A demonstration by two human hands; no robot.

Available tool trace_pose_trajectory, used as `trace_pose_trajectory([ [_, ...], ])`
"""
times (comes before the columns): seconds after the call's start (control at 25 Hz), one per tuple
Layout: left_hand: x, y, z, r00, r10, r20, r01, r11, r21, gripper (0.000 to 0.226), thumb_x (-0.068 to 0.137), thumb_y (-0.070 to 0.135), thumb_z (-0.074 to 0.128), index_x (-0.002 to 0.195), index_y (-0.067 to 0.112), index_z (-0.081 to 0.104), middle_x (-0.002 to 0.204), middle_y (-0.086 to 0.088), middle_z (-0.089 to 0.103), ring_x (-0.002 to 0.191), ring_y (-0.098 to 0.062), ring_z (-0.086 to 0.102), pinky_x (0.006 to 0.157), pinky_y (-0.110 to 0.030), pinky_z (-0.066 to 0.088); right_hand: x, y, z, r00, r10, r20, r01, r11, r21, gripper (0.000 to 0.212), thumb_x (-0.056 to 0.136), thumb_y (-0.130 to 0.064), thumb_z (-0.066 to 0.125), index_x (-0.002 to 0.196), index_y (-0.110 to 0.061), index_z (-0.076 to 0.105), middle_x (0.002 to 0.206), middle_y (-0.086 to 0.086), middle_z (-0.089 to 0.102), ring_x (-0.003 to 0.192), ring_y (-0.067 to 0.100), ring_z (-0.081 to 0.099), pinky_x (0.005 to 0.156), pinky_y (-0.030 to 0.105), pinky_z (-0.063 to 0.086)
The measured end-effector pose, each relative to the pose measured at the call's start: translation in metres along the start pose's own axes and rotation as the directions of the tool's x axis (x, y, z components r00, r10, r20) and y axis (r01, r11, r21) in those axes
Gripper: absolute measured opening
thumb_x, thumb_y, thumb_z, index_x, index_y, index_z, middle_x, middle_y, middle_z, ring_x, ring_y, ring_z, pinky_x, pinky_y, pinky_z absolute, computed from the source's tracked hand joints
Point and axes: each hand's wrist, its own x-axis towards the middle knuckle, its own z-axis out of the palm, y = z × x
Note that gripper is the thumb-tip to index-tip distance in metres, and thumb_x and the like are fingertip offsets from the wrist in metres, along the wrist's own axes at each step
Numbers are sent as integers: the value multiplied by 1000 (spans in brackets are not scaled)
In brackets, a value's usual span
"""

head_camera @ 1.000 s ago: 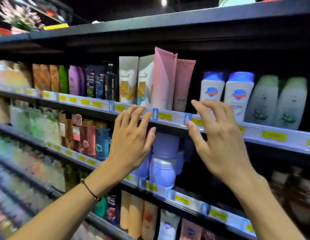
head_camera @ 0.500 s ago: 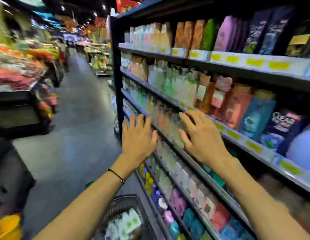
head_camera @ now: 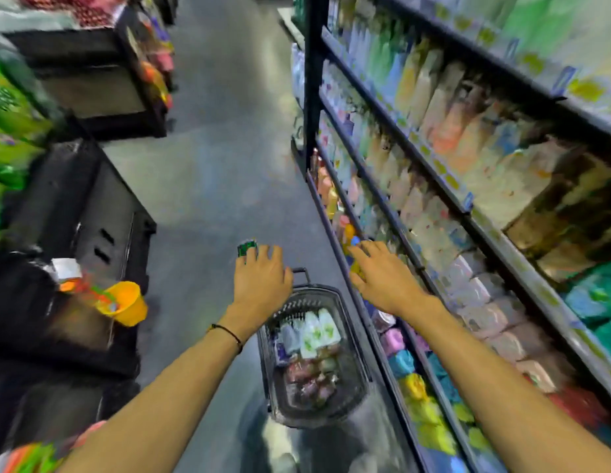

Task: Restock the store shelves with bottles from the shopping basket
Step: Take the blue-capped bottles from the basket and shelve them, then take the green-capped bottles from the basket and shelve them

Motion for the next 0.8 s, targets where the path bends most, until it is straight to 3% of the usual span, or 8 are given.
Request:
trace_pose_trajectory([
  [0.08,7,-3,31,997,-33,64,36,998,-48,38,98,33,51,126,6,57,121,-18,61,107,-39,56,85,-47,46,15,15,42,997,12,82,-16,999,49,49,98,-28,56,141,-5,49,135,17,51,123,40,47,95,51,46],
  [0.24,16,-8,114,945,-176,276,199,978,-58,40,103,37,41,133,12,50,126,-12,58,113,-33,55,93,-43,46,53,47,137,964,-1,267,-40,988,149,44,99,-26,54,136,-4,52,133,16,52,125,38,47,101,47,42],
  [0.36,15,-11,185,864,-275,422,319,947,-37,42,103,38,38,136,14,46,131,-10,55,118,-32,53,99,-43,46,75,67,216,921,-10,390,-53,987,152,41,96,-25,53,134,-8,51,133,14,50,125,35,47,99,44,43],
  [0.52,7,-6,284,723,-277,633,334,942,31,54,105,40,36,152,14,30,150,-9,42,136,-32,41,111,-45,40,83,80,320,858,44,511,-136,980,143,47,97,-24,50,141,-9,46,143,12,45,131,33,43,101,45,44],
  [0.68,15,-18,395,669,-300,680,384,923,30,55,103,42,38,152,16,31,149,-9,43,136,-31,41,109,-43,41,86,92,427,805,71,589,-191,971,145,49,102,-23,47,148,-9,40,151,11,39,137,32,37,106,44,42],
  [0.8,30,-33,483,654,-295,697,429,903,-21,51,102,42,41,145,14,37,141,-11,48,130,-34,46,104,-47,44,81,101,509,816,89,571,-214,965,155,45,94,-15,58,137,-3,54,139,18,51,126,41,49,93,48,50],
])
